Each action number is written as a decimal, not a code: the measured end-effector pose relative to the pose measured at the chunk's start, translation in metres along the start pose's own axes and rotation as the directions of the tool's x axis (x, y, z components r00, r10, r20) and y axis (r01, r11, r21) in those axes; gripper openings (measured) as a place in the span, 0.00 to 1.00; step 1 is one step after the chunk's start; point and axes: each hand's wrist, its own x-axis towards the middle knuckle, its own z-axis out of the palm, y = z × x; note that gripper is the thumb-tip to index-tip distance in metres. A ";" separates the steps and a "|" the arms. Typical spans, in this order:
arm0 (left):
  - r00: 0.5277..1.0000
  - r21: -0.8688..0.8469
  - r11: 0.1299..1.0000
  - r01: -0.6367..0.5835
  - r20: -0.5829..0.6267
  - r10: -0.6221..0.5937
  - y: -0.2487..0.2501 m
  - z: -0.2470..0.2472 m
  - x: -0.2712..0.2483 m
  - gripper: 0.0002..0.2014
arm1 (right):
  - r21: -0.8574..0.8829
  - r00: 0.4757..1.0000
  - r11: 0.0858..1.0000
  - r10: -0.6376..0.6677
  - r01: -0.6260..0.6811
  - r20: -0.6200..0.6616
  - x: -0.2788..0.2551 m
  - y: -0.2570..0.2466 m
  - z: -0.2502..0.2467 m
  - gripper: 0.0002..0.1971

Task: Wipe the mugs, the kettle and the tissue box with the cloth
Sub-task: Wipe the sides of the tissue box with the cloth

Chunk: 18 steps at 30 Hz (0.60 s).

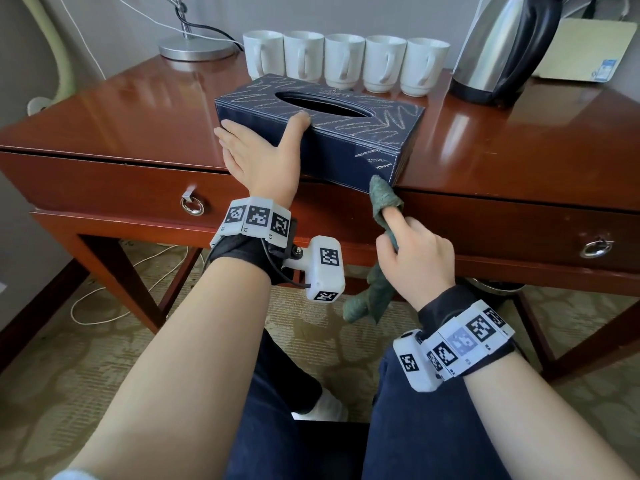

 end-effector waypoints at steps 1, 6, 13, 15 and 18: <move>1.000 0.000 1.000 0.000 0.000 0.000 0.000 0.000 0.000 0.54 | 0.002 1.000 1.000 0.005 -0.005 0.013 -0.004 0.000 0.002 0.18; 1.000 -0.004 1.000 -0.001 -0.004 0.001 0.000 0.000 0.000 0.54 | -0.015 0.997 1.000 -0.001 0.002 0.072 -0.003 -0.009 0.008 0.21; 1.000 -0.004 1.000 0.001 -0.007 -0.001 -0.001 0.001 0.001 0.53 | -0.010 1.000 1.000 -0.011 0.011 0.000 0.014 -0.005 -0.009 0.20; 1.000 -0.002 1.000 0.001 -0.007 -0.001 -0.001 0.002 0.001 0.53 | -0.006 1.000 1.000 -0.007 0.007 0.000 0.010 -0.001 -0.010 0.20; 1.000 0.005 1.000 -0.002 -0.007 0.002 -0.002 0.002 0.001 0.53 | 0.014 1.000 1.000 -0.001 0.000 0.023 0.002 -0.001 -0.006 0.20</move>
